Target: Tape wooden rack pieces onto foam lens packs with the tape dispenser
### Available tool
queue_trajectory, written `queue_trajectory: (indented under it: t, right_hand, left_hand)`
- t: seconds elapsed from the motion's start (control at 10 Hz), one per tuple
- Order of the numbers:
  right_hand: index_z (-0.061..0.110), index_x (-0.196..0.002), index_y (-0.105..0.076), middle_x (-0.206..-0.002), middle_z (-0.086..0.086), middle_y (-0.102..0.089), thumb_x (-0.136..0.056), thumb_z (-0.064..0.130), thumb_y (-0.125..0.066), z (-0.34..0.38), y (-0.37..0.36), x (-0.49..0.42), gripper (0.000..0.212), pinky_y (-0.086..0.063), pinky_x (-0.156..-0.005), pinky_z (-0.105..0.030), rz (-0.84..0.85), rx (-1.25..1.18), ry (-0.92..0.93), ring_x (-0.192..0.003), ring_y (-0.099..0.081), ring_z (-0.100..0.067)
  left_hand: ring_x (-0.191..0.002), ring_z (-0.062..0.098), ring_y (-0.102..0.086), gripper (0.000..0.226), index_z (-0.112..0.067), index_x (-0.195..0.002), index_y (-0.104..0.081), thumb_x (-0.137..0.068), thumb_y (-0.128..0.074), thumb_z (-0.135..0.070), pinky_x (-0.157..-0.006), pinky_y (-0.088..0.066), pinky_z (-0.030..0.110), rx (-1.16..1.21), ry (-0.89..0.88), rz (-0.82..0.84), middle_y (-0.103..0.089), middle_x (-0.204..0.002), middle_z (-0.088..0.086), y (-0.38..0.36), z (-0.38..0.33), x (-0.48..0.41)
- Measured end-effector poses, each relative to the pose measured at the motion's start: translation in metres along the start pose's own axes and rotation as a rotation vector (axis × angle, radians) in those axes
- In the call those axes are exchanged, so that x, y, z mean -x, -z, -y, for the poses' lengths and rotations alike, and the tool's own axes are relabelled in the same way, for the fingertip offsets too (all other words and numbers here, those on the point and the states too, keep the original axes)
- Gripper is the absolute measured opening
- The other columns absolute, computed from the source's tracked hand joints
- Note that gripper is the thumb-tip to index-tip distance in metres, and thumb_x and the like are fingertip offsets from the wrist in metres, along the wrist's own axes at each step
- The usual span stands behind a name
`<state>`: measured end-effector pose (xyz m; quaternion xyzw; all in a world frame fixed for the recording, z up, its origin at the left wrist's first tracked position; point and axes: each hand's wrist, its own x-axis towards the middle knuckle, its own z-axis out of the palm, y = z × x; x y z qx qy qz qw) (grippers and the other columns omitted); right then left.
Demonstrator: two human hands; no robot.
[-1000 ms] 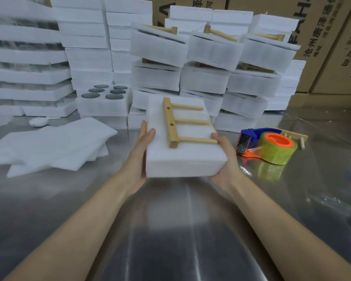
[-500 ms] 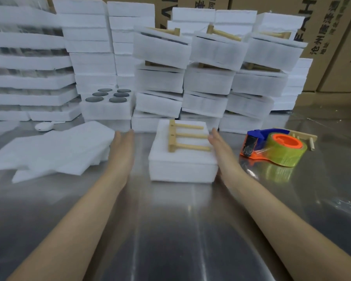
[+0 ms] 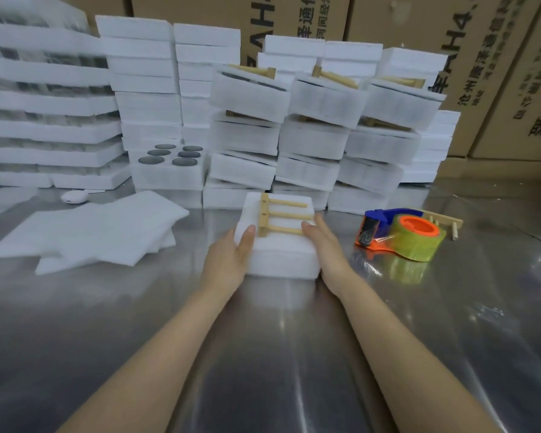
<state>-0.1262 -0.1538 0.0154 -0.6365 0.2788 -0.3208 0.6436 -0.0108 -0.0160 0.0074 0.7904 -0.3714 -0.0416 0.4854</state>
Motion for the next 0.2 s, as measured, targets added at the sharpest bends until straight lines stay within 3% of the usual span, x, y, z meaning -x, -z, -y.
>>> queue_trajectory:
  t: [0.1,0.2]
  right_hand:
    - [0.012,-0.125,-0.060,-0.127,-0.006,-0.063,-0.100,0.033,-0.049,0.005,-0.001,0.010,0.034,-0.041,-0.107,-0.040,-0.068,0.083,-0.053,-0.116,-0.059,-0.022]
    - [0.011,-0.131,-0.058,-0.120,-0.001,-0.065,-0.096,0.031,-0.055,0.024,0.016,0.026,0.041,-0.049,-0.089,-0.031,-0.220,0.414,0.030,-0.109,-0.060,-0.018]
  left_hand:
    - [-0.135,0.037,-0.038,0.071,0.002,-0.147,-0.018,-0.100,-0.035,-0.048,-0.099,-0.036,0.037,-0.297,0.142,0.039,-0.033,-0.148,0.027,0.004,-0.018,0.029]
    - [-0.143,0.040,-0.023,0.079,0.003,-0.150,-0.013,-0.090,-0.039,-0.042,-0.111,-0.029,0.046,-0.366,-0.177,-0.041,-0.019,-0.155,0.028,-0.017,-0.035,0.109]
